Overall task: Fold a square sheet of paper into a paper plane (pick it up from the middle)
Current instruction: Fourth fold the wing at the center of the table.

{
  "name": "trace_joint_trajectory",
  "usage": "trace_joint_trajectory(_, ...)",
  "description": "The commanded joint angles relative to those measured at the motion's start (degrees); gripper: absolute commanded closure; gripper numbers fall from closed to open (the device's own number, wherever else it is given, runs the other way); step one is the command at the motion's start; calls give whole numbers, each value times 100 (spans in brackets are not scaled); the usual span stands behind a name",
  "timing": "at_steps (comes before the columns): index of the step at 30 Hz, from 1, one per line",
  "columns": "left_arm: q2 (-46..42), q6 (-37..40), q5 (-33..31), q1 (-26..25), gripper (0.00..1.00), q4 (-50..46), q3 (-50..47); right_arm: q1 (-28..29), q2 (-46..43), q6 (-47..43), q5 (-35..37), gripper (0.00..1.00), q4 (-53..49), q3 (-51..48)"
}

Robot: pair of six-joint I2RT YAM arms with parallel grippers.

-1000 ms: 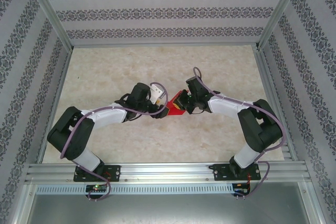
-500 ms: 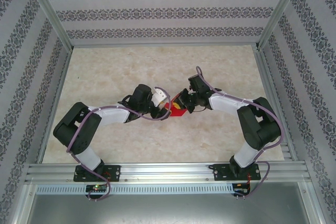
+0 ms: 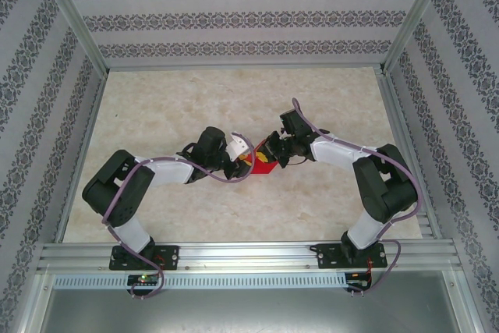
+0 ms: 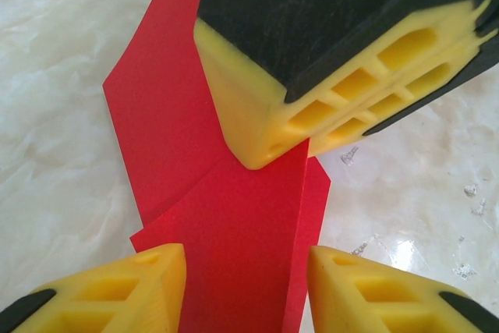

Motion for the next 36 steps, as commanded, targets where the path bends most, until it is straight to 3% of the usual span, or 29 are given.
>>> trace_joint_trajectory(1, 66, 180, -48, -57, 60, 316, -32, -61, 83, 18, -125, 94, -120, 150)
trace_joint_trajectory(9, 108, 198, -152, -63, 76, 352, -40, -61, 74, -88, -190, 89, -31, 156)
trace_joint_trajectory(19, 212, -108, -5, -64, 86, 351, -16, -164, -287, -754, 235, 49, -149, 56)
trace_joint_trajectory(28, 191, -1599, -38, -67, 92, 380, -89, -158, -1272, -2343, 1632, 40, 358, -708)
trace_joint_trajectory(36, 374, -3245, 219, -68, 93, 347, 51, -52, -1299, -2552, 1570, 38, 1353, -1416)
